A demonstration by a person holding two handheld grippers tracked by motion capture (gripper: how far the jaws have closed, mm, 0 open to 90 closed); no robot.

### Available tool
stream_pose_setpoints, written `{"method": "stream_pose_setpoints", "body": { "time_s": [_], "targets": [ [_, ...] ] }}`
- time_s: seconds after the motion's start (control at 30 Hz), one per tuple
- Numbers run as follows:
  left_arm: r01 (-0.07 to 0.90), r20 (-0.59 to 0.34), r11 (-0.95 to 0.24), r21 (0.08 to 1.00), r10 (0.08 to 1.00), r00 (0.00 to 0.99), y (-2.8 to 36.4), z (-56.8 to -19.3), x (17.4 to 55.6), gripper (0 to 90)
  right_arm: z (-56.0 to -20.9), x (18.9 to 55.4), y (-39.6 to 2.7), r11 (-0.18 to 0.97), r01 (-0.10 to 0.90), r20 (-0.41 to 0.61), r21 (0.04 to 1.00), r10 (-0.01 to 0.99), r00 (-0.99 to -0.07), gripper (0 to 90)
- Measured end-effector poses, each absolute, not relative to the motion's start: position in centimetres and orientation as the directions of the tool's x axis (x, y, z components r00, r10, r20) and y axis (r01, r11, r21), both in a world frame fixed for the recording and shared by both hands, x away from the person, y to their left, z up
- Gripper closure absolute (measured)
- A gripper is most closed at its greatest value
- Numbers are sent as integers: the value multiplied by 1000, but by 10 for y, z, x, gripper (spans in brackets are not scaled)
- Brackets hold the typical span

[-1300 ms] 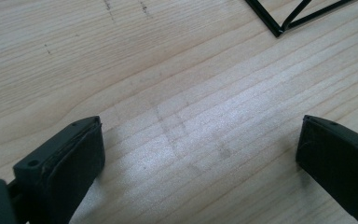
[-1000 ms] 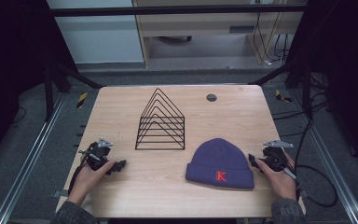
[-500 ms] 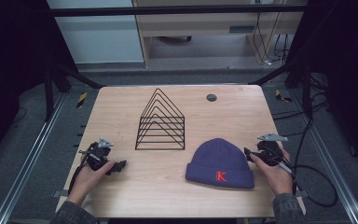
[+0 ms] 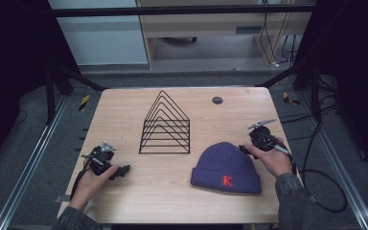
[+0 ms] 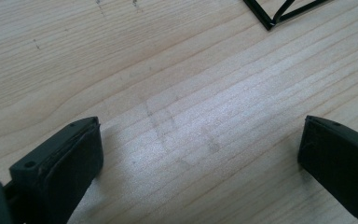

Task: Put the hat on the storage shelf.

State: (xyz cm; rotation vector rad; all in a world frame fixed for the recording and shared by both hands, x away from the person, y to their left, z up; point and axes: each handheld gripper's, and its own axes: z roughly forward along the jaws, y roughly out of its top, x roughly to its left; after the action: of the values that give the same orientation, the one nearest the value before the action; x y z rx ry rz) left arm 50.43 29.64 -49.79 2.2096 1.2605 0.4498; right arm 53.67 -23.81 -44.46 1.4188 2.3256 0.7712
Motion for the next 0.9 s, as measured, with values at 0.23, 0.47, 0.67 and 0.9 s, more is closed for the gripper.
{"method": "stream_pose_setpoints", "body": {
  "time_s": [0.23, 0.47, 0.67, 0.9],
  "targets": [
    [677, 18, -416, 608, 859, 511, 296, -498, 504, 0, -453, 548, -222, 393, 725, 37, 565, 866, -499, 498],
    [675, 17, -418, 608, 857, 515, 295, -498, 505, 0, -466, 554, -214, 384, 747, 74, 543, 864, -498, 423],
    [672, 19, -423, 608, 854, 520, 294, -498, 504, 0, -476, 558, -205, 384, 767, 87, 514, 866, -493, 420],
    [671, 16, -428, 605, 850, 527, 293, -497, 504, 0, -475, 558, -205, 408, 767, 121, 496, 842, -526, 690]
  ]
}}
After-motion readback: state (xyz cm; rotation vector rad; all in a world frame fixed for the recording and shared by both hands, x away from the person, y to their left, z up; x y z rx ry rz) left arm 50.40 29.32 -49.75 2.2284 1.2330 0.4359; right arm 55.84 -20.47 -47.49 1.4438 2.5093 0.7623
